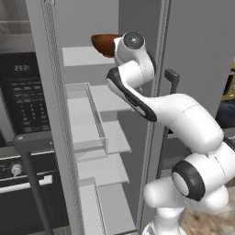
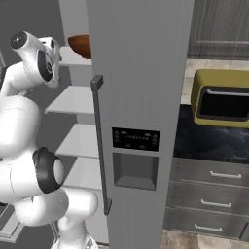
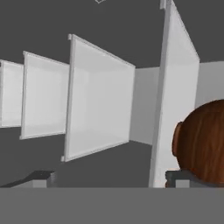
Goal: Move the mug from next to the sink to the open cabinet. Then, move the bowl with the avocado to the fridge to clear the area for faucet cleaning.
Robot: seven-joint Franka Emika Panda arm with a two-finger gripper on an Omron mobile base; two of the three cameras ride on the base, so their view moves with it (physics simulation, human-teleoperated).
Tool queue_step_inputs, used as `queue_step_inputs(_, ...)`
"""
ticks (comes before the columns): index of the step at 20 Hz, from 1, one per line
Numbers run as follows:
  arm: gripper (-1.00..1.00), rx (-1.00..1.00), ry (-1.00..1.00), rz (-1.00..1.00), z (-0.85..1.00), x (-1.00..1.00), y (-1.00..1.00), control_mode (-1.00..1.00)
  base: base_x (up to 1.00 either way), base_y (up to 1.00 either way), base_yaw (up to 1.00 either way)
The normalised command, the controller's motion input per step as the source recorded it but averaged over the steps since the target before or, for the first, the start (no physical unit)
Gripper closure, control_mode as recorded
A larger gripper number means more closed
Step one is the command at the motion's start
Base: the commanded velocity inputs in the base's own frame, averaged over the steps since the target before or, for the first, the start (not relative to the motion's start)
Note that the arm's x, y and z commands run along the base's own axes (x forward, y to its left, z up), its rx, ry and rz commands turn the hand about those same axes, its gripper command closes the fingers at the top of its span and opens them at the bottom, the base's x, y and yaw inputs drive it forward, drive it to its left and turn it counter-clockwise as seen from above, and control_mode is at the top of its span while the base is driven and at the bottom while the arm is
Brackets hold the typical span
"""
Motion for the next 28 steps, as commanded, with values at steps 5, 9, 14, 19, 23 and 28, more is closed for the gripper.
queue_step_inputs(5, -1.00, -0.03, -0.09, -0.03, -0.93, -1.00, -0.24, -1.00, 0.00, 0.00, 0.00)
queue_step_inputs(9, -1.00, -0.02, 0.00, -0.10, -0.92, -1.00, 0.00, -1.00, 0.00, 0.00, 0.00)
queue_step_inputs(14, -1.00, 0.12, 0.00, -0.31, 0.03, -1.00, -0.11, -1.00, 0.00, 0.00, 0.00)
queue_step_inputs(19, -1.00, 0.27, 0.10, -0.46, 0.45, -1.00, -0.55, -1.00, 0.00, 0.00, 0.00)
queue_step_inputs(23, -1.00, 0.07, 0.02, -0.15, 0.00, -0.34, -0.18, -1.00, 0.00, 0.00, 0.00)
queue_step_inputs(28, -1.00, 0.01, -0.08, -0.05, 0.51, -0.24, 0.00, -1.00, 0.00, 0.00, 0.00)
